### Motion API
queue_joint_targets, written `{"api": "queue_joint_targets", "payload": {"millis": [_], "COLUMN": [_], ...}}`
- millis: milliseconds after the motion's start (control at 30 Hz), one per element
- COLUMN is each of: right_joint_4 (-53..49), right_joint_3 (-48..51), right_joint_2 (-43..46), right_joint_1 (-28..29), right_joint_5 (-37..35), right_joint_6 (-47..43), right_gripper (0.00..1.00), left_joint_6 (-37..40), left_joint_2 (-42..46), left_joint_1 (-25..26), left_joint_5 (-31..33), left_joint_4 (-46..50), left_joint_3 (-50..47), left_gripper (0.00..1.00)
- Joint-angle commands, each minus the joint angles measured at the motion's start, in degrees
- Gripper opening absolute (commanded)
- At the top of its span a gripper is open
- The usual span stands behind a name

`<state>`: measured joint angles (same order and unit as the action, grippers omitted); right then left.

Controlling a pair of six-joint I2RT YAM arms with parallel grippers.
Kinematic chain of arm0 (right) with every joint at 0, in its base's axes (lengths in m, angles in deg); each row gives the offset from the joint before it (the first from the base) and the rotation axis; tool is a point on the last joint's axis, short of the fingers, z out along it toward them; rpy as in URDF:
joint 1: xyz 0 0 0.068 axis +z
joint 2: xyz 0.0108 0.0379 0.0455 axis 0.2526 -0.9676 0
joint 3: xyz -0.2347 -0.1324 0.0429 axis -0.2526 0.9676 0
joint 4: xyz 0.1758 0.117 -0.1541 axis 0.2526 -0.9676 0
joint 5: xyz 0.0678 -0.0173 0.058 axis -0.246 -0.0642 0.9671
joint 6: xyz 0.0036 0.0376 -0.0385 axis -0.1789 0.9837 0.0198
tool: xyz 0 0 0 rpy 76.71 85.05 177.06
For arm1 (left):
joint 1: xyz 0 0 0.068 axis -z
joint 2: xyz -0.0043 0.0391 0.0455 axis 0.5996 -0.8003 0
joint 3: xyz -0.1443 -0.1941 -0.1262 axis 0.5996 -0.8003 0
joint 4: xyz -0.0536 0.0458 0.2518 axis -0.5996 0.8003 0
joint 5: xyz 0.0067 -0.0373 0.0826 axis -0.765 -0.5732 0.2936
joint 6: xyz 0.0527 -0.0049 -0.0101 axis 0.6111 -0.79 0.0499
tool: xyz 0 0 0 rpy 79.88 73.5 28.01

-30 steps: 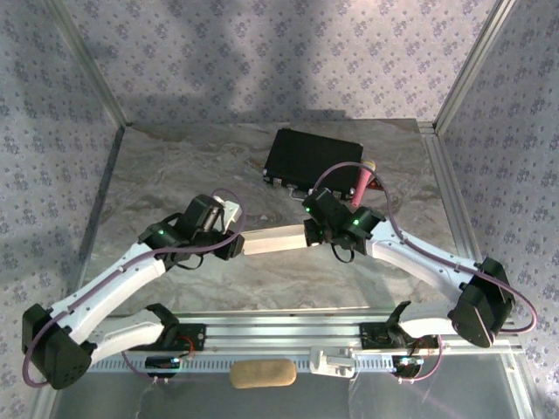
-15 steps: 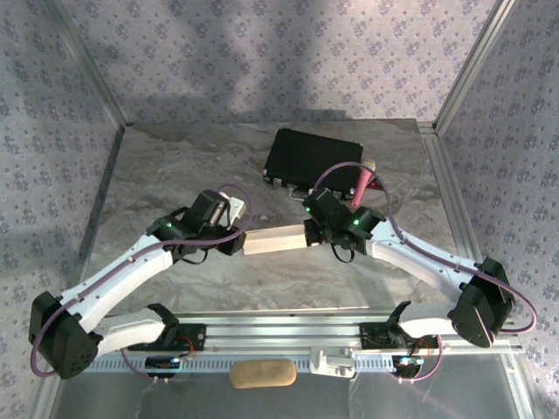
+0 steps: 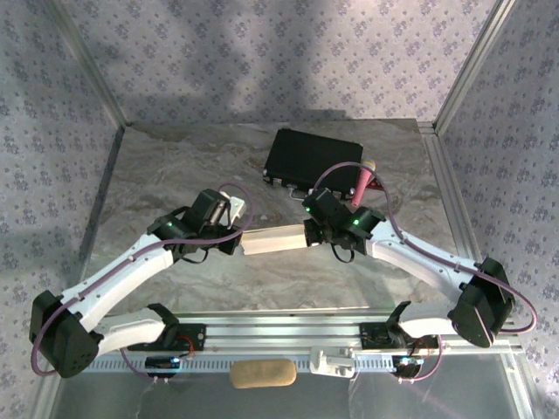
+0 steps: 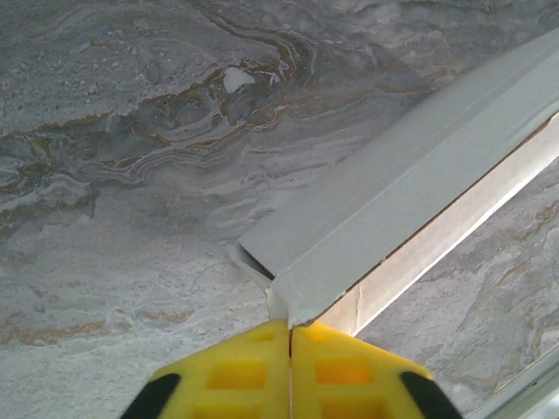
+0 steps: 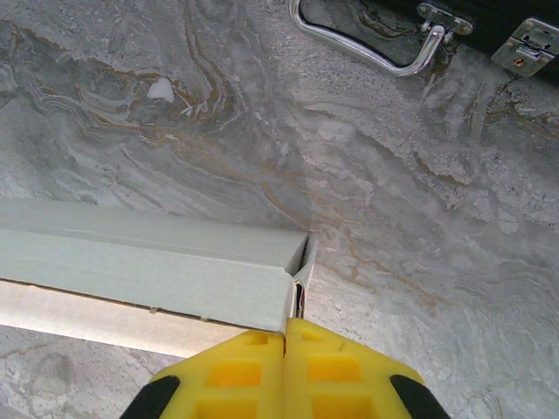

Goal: Fold the paper box

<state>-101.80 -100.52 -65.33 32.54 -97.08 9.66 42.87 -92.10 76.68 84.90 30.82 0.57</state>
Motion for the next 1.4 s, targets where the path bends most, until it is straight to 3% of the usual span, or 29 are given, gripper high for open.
{"api": "queue_joint_targets", "payload": {"millis": [0,733,1367], "right_joint_4": [-2.5,-2.66,-2.13], "right_joint_3": [-1.37,-1.92,-1.4], "right_joint_2": [-1.13,-1.68,-1.49], "right_joint_1": [0.07,1.08,1.17], "right_joint_5": [0.47,-0.77,-1.19], "right_joint_6": [0.78,1.37,1.6], "right_gripper": [0.0,0.0,0.0], "left_joint_6": [-1.33,-20.14,-23.48], "left_joint_2": [-0.82,-6.58,-4.79], "left_joint_1": [-0.29,0.03,0.28], "left_joint_5": [-0.5,-5.32,-4.71], "left_joint_4": [0.38,4.63,-4.24], "left_joint_3": [2.33,7.65,0.41], "left_gripper": [0.0,0.0,0.0]}}
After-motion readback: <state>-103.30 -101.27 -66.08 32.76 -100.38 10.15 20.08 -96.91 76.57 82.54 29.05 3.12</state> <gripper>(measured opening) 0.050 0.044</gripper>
